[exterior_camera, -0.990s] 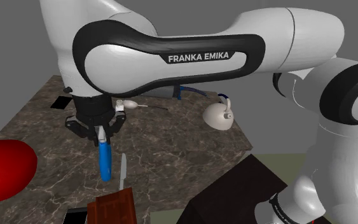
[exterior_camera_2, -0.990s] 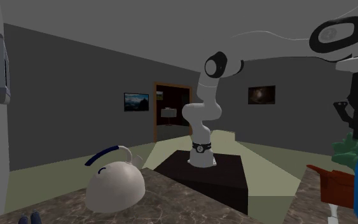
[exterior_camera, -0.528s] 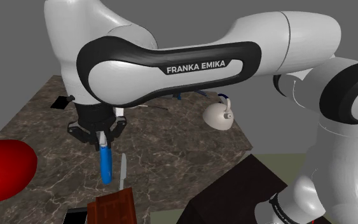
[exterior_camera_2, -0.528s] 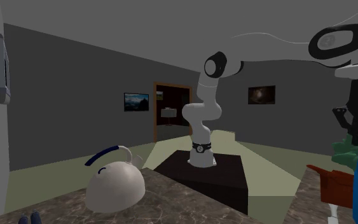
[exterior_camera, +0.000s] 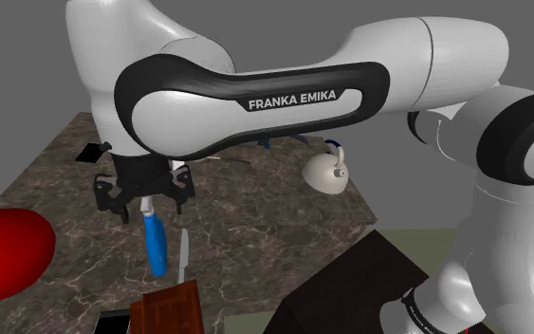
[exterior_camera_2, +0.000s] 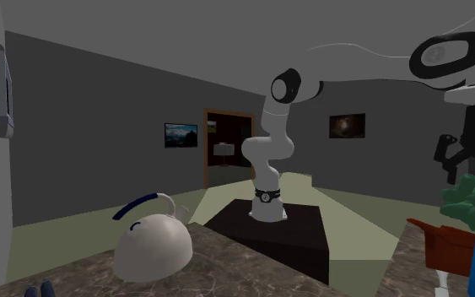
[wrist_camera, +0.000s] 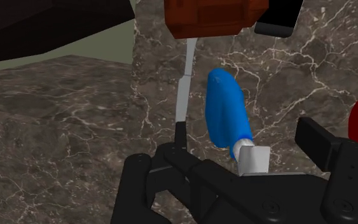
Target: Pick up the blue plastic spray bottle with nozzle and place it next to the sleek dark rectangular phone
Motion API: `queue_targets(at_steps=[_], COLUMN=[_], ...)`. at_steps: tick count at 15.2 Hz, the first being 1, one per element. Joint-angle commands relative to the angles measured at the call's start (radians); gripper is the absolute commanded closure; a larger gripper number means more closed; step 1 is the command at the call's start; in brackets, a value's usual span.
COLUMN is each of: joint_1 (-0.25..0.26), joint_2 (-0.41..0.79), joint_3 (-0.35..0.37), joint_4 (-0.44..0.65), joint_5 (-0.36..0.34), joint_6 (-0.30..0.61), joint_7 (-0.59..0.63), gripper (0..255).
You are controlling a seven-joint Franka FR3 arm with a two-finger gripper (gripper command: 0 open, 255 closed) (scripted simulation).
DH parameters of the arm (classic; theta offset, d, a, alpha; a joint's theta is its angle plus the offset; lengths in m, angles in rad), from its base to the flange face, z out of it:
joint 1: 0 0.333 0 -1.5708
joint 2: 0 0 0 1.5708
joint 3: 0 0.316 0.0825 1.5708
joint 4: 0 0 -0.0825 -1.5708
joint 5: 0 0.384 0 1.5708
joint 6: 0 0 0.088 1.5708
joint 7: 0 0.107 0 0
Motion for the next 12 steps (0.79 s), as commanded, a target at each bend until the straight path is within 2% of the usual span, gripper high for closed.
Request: queue_targets(at_steps=[1, 5, 12], joint_1=[0.000, 0.022, 0.022], joint_2=[0.000, 0.013, 0.013], joint_3=[0.000, 0.002, 0.002], joint_4=[0.000, 0.149, 0.149], joint_5=[0.000, -0.001, -0.001], joint_6=[0.000, -0.134, -0.134], joint_7=[0.000, -0.007, -0.007], gripper=[0, 0, 0])
